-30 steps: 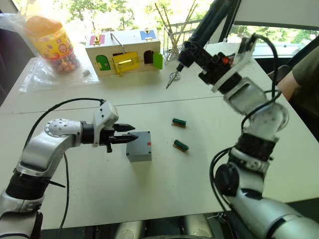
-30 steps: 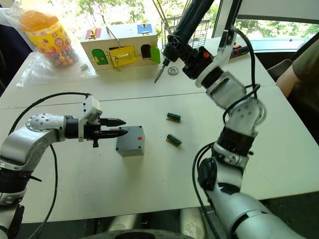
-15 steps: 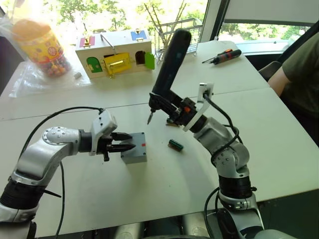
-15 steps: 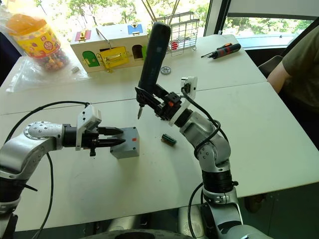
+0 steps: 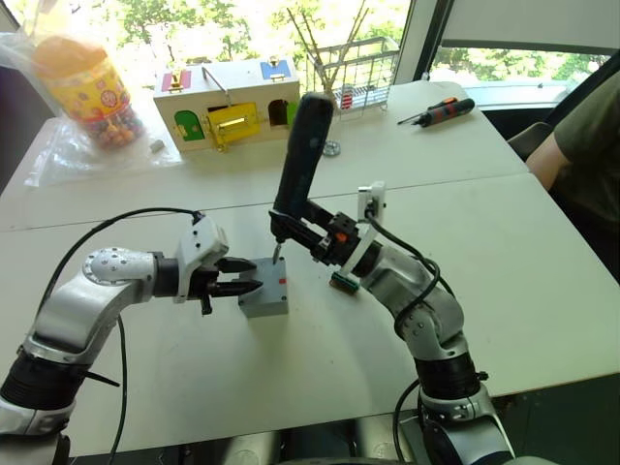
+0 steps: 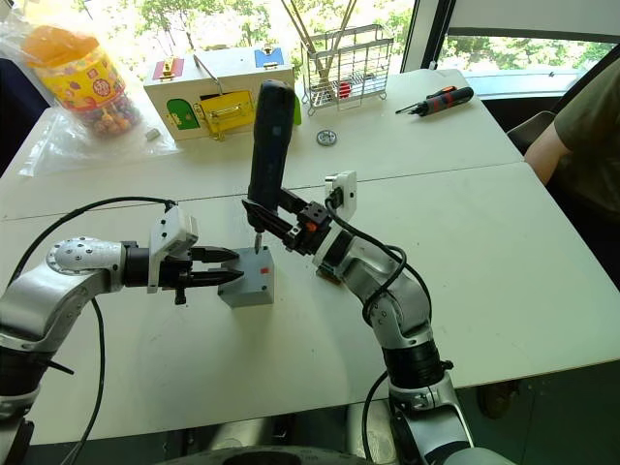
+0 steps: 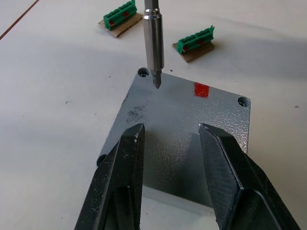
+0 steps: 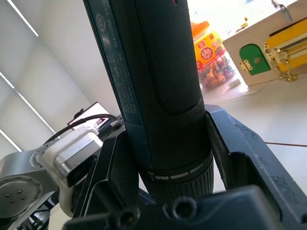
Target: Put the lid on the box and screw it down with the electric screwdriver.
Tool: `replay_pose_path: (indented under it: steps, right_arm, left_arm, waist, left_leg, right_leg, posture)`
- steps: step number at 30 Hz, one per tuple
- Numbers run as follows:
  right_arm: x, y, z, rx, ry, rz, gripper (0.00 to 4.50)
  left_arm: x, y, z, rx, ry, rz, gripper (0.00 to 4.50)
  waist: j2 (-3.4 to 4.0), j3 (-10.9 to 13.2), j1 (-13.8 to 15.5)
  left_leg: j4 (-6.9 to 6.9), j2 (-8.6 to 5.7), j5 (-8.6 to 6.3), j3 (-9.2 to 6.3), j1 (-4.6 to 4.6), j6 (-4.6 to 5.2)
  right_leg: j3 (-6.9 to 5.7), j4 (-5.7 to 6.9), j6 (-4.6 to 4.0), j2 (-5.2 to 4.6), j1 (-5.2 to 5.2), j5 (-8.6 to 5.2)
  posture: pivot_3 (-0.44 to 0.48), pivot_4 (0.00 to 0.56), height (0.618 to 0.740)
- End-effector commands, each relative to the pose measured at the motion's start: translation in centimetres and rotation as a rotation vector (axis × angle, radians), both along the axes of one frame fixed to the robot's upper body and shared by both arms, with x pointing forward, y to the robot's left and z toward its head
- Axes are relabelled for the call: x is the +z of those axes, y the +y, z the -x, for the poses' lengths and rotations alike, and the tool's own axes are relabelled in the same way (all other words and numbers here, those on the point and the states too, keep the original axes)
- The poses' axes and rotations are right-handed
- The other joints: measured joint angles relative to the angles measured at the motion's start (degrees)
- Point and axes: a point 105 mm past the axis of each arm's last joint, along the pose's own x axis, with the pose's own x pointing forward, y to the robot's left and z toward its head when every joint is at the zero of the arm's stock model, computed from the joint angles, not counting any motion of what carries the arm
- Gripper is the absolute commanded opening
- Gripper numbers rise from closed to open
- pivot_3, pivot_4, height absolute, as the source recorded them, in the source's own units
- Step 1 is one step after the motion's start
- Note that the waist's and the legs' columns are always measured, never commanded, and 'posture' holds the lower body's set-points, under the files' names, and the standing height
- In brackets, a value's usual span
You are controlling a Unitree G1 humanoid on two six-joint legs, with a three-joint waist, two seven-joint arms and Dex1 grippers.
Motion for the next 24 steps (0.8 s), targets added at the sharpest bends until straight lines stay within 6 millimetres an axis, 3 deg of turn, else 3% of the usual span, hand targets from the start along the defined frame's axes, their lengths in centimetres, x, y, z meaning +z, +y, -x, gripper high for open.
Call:
replay_pose_path:
  steps: [1,11,21,24]
  right_arm:
    - [2.1,-0.4,0.2,-0.008,-0.087,-0.053,1.74]
    - [1.4,-1.2,-0.4,-0.033,-0.077,-0.028,1.74]
    - [-0.7,0.6,0.0,0.010,-0.075,0.080,1.74]
    - [-2.2,1.0,0.0,0.021,-0.077,0.181,1.74]
  left_arm:
    - [-0.3,0.0,0.0,-0.005,0.009,-0.021,1.80]
    - [-0.2,-0.1,-0.2,-0.016,0.004,-0.029,1.80]
    - [-0.3,-0.1,-0.1,-0.019,0.006,-0.031,1.80]
    - [-0.4,-0.1,-0.1,-0.017,0.007,-0.031,1.80]
  waist:
    - [0.00,0.0,0.0]
    - [0.00,0.0,0.0]
    - [0.01,0.0,-0.1]
    - [0.02,0.0,-0.1]
  left_leg:
    - [0.01,0.00,0.00,0.00,0.00,0.00]
    - [0.00,0.00,0.00,-0.01,0.00,0.00]
    - [0.01,0.00,0.00,-0.01,0.04,0.00]
    - [0.01,0.01,0.00,-0.01,0.08,0.00]
  right_leg:
    - [0.00,0.00,0.00,0.00,0.00,0.00]
    - [0.00,0.00,0.00,0.00,0.01,0.00]
    - [-0.01,0.00,0.00,0.01,0.04,0.00]
    - [-0.01,0.00,0.00,0.03,0.07,0.00]
  posture:
    - [0.000,0.150,0.740]
    - [0.000,0.150,0.740]
    - [0.000,0.150,0.740]
    - [0.000,0.150,0.740]
